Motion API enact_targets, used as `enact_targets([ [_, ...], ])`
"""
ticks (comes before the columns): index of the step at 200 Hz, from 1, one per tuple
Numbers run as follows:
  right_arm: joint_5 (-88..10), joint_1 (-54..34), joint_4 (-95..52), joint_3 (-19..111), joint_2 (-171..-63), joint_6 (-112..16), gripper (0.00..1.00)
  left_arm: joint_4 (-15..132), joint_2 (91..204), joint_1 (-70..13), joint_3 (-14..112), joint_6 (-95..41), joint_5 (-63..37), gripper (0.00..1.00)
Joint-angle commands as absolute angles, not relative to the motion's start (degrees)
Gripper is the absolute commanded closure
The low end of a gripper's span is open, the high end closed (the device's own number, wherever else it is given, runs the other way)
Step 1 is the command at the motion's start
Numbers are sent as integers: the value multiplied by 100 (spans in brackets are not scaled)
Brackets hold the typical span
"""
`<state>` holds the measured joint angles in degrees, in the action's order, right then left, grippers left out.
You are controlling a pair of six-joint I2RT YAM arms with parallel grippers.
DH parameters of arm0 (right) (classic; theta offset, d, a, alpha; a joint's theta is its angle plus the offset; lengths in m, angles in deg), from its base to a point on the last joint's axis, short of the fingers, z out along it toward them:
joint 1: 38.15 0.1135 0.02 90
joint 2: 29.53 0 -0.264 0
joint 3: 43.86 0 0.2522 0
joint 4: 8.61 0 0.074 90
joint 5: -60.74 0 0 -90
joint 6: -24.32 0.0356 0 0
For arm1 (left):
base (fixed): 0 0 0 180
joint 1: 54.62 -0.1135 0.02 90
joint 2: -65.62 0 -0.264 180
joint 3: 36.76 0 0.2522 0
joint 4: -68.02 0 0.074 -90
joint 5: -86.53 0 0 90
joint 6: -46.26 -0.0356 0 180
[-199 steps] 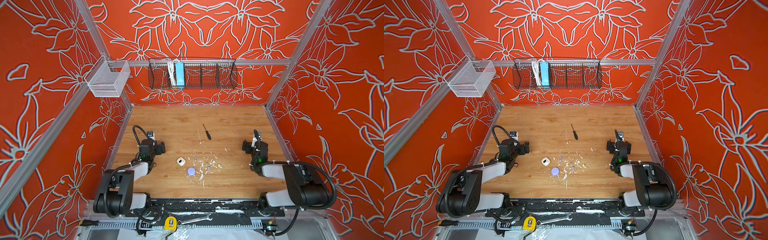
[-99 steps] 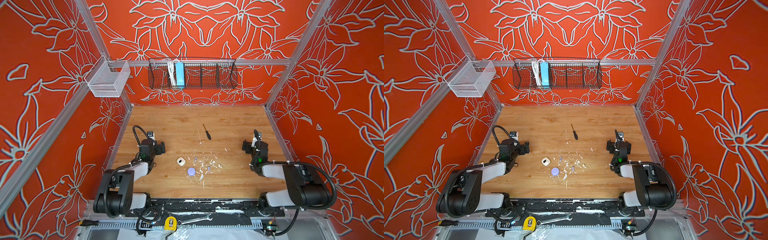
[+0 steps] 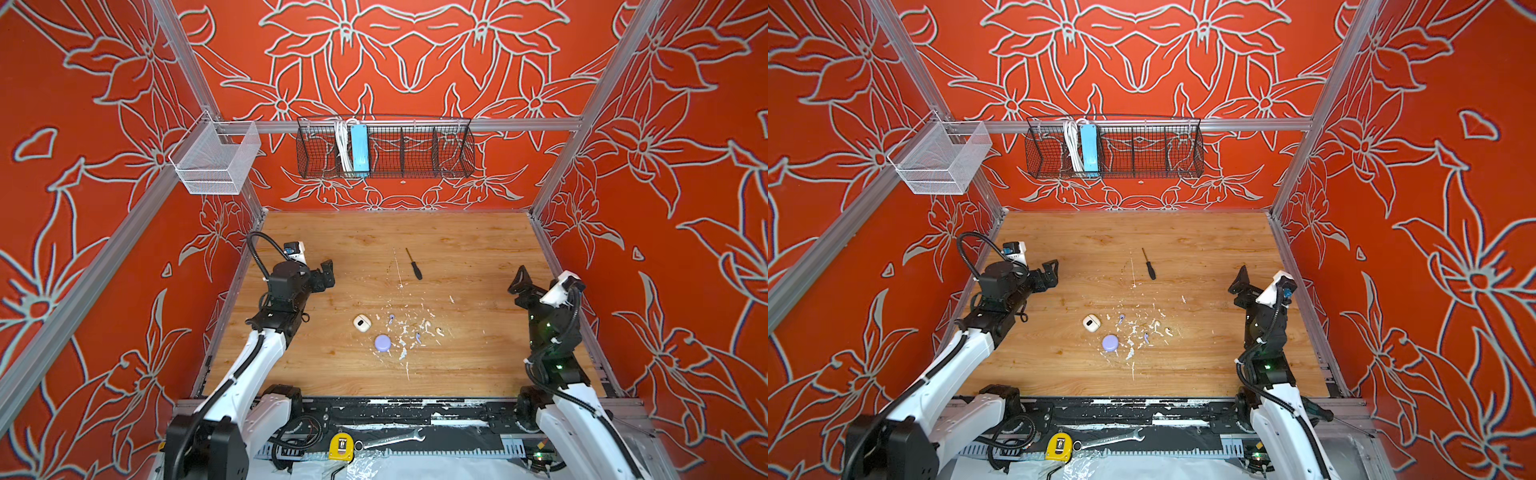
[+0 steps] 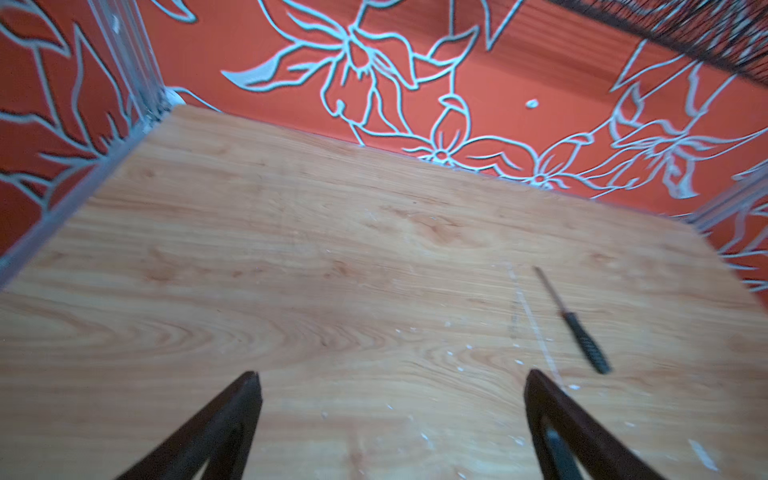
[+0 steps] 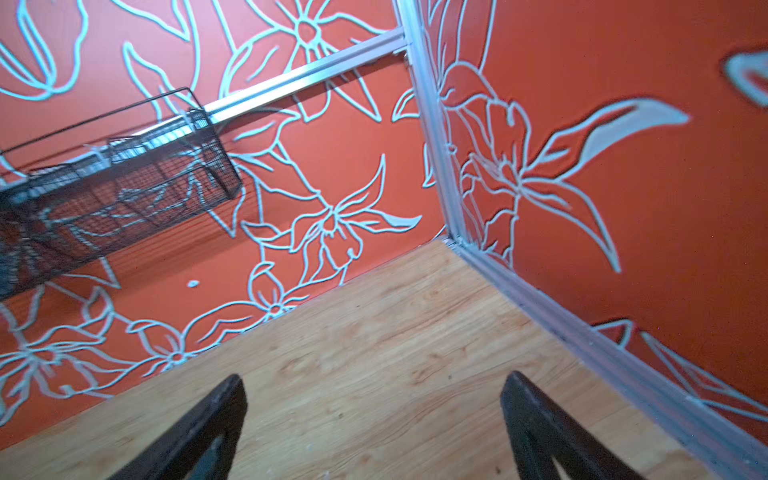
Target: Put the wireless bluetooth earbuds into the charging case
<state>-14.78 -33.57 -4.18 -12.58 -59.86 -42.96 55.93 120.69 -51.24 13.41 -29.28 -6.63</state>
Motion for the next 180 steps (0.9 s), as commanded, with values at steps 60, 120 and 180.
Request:
enact_targets([
  [60, -5018, -3340, -1283, -278, -7288, -2164, 2, 3529, 11291, -5402, 1106, -466, -2927, 3],
  [120, -4523, -1139, -1802, 71, -7980, -2781, 2, 2392, 10032, -5305, 732, 210, -3010, 24],
  [180, -3814, 400, -1237, 8, -9504, -2415, 49, 2483, 10779, -3468, 532, 781, -1460, 11],
])
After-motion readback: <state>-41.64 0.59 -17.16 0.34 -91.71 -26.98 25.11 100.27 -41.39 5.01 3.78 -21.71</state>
